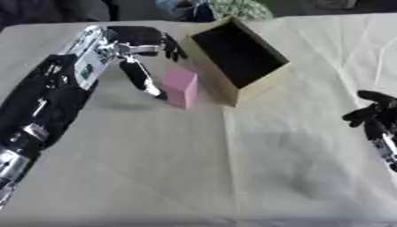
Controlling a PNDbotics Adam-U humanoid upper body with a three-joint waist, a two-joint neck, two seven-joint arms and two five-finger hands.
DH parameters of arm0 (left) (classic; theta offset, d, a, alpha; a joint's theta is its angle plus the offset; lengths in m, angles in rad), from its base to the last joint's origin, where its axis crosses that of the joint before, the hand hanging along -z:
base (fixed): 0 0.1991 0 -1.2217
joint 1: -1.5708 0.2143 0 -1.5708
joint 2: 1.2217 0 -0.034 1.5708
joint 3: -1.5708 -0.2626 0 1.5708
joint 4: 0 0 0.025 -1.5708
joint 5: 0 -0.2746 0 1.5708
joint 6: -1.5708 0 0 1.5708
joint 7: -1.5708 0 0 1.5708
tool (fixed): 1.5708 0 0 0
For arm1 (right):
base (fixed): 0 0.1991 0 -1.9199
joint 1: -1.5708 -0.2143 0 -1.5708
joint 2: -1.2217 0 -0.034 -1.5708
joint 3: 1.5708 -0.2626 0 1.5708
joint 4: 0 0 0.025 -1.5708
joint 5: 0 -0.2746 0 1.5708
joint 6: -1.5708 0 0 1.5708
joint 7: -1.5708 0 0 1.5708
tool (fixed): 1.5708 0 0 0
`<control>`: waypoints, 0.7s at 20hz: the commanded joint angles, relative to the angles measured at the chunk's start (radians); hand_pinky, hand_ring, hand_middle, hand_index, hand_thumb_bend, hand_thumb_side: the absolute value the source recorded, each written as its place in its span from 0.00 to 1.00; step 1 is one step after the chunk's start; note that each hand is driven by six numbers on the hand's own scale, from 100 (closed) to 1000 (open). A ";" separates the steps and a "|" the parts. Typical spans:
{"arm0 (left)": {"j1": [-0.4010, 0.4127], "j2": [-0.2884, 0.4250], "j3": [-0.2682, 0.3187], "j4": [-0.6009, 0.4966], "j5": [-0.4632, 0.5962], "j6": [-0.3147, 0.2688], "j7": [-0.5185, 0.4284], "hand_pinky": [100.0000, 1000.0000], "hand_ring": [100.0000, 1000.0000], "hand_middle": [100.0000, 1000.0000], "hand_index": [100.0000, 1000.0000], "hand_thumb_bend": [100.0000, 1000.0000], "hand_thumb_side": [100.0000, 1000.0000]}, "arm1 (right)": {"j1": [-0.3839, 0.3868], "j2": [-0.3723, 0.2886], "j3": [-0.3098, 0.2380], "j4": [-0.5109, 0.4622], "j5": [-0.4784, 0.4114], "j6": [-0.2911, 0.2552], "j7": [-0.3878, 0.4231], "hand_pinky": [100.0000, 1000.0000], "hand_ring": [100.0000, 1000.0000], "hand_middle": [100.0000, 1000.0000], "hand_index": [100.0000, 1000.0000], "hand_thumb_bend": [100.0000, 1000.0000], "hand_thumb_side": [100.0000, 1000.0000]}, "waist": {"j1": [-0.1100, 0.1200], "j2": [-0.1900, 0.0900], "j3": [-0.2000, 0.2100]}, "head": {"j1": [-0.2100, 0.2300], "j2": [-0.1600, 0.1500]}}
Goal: Pick up objects on the table and place them in the box.
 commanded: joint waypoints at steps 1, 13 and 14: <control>-0.021 0.004 0.018 0.010 -0.029 -0.001 0.025 0.79 0.69 0.64 0.88 0.55 0.32 | -0.012 -0.010 0.000 -0.011 -0.002 -0.002 0.003 0.74 0.67 0.47 0.91 0.00 0.52 | -0.003 -0.011 -0.002 | 0.004 0.005; -0.014 -0.020 0.027 0.053 -0.056 -0.028 0.043 0.75 0.57 0.47 0.74 0.41 0.23 | -0.017 -0.005 0.000 -0.009 -0.003 -0.001 0.007 0.74 0.67 0.47 0.91 0.00 0.52 | -0.003 -0.003 -0.006 | 0.005 0.005; -0.013 -0.020 0.027 0.051 -0.050 -0.027 0.046 0.74 0.55 0.44 0.71 0.38 0.22 | -0.018 -0.005 0.000 -0.009 -0.003 -0.001 0.007 0.74 0.67 0.47 0.91 0.00 0.52 | -0.002 -0.003 -0.006 | 0.005 0.005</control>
